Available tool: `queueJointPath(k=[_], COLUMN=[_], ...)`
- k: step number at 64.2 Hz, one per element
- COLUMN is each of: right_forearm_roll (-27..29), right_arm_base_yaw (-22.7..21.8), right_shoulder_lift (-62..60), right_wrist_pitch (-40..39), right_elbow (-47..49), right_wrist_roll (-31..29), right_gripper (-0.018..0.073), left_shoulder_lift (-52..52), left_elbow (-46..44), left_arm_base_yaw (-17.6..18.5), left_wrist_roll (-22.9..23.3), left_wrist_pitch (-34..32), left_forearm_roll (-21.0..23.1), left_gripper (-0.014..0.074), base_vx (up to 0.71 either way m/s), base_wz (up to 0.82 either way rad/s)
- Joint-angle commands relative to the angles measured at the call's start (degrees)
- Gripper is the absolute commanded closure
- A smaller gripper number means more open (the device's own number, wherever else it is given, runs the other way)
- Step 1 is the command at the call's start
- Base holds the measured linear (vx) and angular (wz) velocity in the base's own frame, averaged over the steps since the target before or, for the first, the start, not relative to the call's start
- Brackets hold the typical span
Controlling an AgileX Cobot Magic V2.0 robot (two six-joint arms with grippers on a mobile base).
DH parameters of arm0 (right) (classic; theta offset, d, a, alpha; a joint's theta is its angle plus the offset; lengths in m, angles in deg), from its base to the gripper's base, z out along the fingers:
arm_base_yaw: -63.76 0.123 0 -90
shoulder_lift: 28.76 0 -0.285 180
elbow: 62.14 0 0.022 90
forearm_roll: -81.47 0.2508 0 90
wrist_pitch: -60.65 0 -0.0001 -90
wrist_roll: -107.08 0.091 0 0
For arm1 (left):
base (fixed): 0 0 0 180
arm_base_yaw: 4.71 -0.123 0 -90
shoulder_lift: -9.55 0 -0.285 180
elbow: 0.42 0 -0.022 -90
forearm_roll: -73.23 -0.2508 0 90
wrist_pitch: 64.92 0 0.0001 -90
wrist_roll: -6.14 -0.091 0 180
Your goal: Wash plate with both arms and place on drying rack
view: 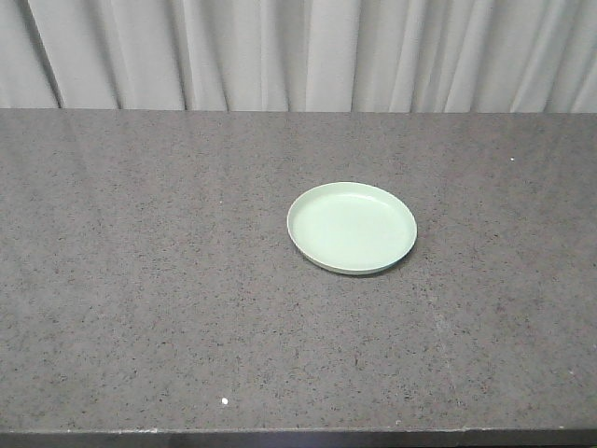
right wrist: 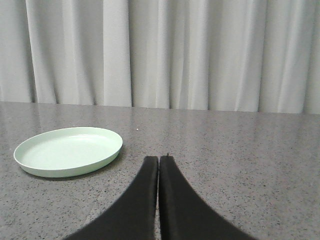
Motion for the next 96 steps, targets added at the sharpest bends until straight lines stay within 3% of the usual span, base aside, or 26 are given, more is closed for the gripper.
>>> queueJointPath(k=[1, 20, 38, 47, 53, 67, 77, 86, 96], right_forearm_roll=[-0.20, 0.47, 16.62, 17.94, 17.55, 20.58, 24.01, 28.60, 32.14], right_arm_base_yaw=[-0.20, -0.20, -0.20, -0.15, -0.10, -0.10, -0.10, -0.10, -0.10], right_shoulder_lift=[-0.62, -0.62, -0.53, 0.66, 4.53, 23.30, 38.30, 47.68, 54.59], right_wrist_pitch=[-4.41, -5.92, -7.57, -0.02, 8.34, 26.90, 34.24, 36.22, 29.13], right_elbow=[-0.16, -0.05, 1.35, 9.23, 17.39, 39.95, 52.72, 59.88, 61.78], right_wrist_roll=[-0.29, 0.07, 10.84, 10.32, 5.63, -13.39, -23.63, -29.46, -31.39], right_gripper=[0.0566, 0.0566, 0.0564, 0.0564, 0.0564, 0.0561, 0.0505, 0.0307, 0.0043], left_shoulder_lift=[0.85, 0.85, 0.85, 0.85, 0.85, 0.85, 0.85, 0.85, 0.85], left_elbow=[1.06, 1.06, 1.06, 1.06, 1.06, 1.06, 1.06, 1.06, 1.06], left_arm_base_yaw=[-0.05, -0.05, -0.05, -0.05, -0.05, -0.05, -0.05, -0.05, -0.05], left_wrist_roll=[0.22, 0.22, 0.22, 0.22, 0.22, 0.22, 0.22, 0.22, 0.22], left_wrist_pitch=[-4.39, -4.39, -4.39, -4.39, -4.39, -4.39, -4.39, -4.39, -4.39], left_forearm_roll=[0.49, 0.49, 0.49, 0.49, 0.49, 0.49, 0.49, 0.49, 0.49], left_gripper=[0.0603, 0.0603, 0.0603, 0.0603, 0.0603, 0.0603, 0.0603, 0.0603, 0.0603], base_vx=[0.00, 0.00, 0.00, 0.00, 0.00, 0.00, 0.00, 0.00, 0.00], base_wz=[0.00, 0.00, 0.00, 0.00, 0.00, 0.00, 0.00, 0.00, 0.00])
